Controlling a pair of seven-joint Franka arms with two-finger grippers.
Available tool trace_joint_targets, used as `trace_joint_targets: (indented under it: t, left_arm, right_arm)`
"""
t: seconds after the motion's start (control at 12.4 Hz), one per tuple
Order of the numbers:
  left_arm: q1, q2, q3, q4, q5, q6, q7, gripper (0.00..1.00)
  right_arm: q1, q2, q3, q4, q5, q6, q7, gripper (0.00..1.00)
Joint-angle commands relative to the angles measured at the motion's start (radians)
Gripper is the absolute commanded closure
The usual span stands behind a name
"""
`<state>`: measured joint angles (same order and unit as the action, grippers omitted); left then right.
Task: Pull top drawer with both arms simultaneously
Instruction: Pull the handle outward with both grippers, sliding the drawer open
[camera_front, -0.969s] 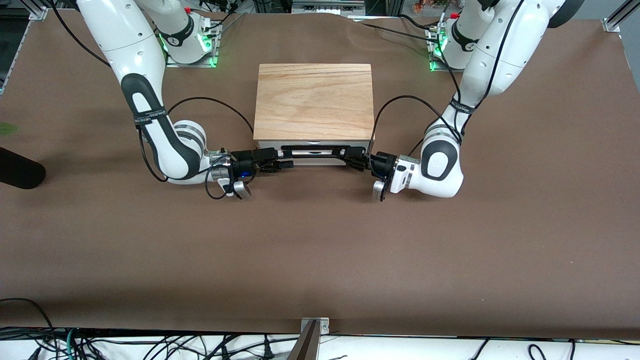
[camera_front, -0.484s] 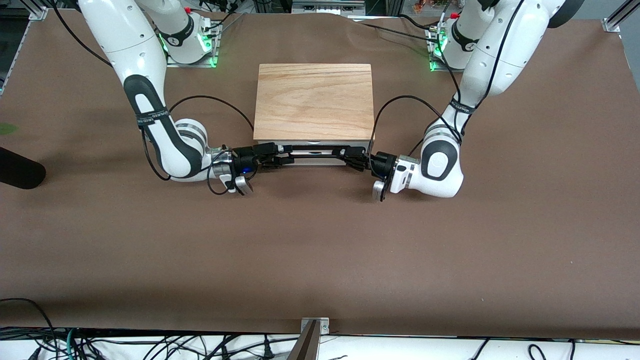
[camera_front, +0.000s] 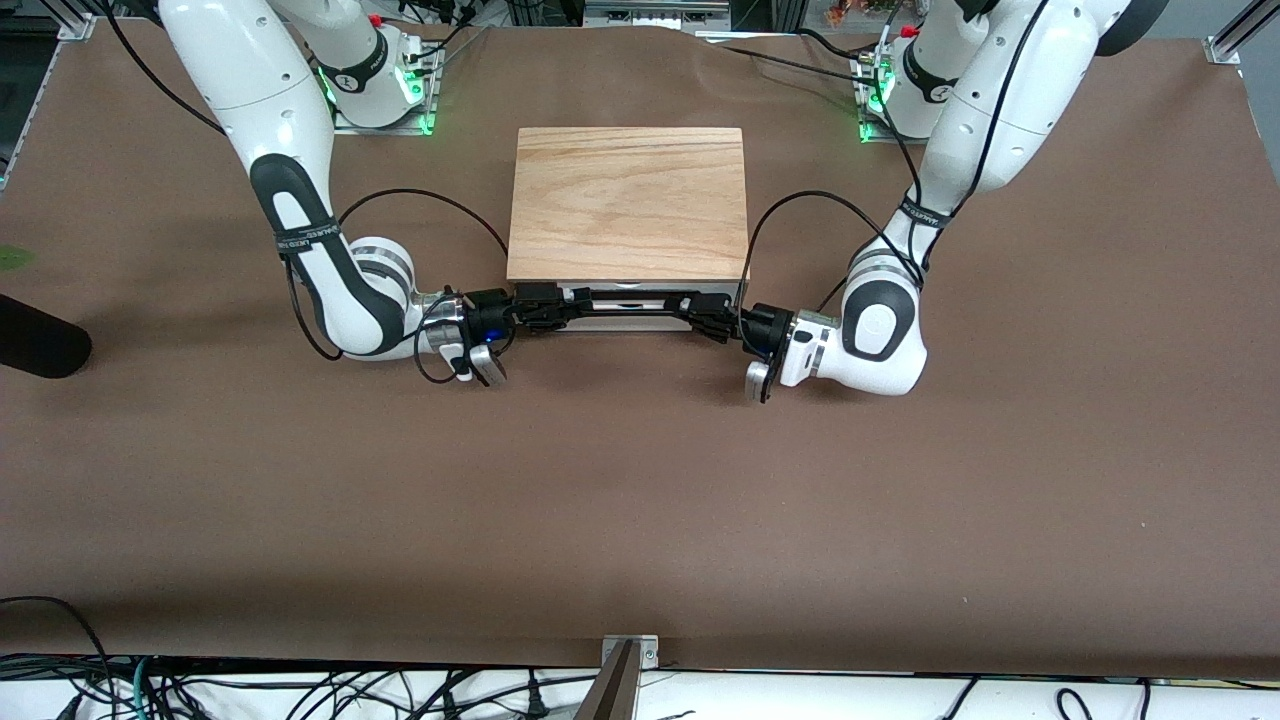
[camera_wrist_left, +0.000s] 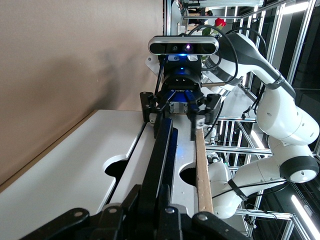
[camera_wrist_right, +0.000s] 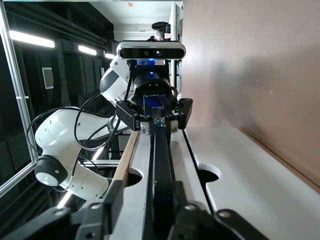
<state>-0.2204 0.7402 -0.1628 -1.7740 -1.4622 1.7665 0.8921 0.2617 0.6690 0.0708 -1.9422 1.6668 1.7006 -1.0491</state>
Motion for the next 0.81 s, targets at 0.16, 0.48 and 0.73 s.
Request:
trace_joint_targets:
  t: [0.16, 0.48, 0.73]
  left_arm:
    - [0.003, -0.015, -0.012, -0.01, -0.041, -0.004, 0.022, 1.0]
    - [0.003, -0.015, -0.012, -0.01, -0.041, -0.004, 0.022, 1.0]
    - [0.003, -0.015, -0.012, -0.004, -0.04, -0.004, 0.021, 1.0]
  right_arm:
    - [-0.012, 0.006, 0.0, -0.014, 0.013, -0.025, -0.051, 0.7]
    - [-0.013, 0.021, -0.003, -0.004, 0.013, -0.024, -0.066, 0.99]
    - [-0.015, 0.023, -0.006, 0.006, 0.014, -0.022, -0.065, 1.0]
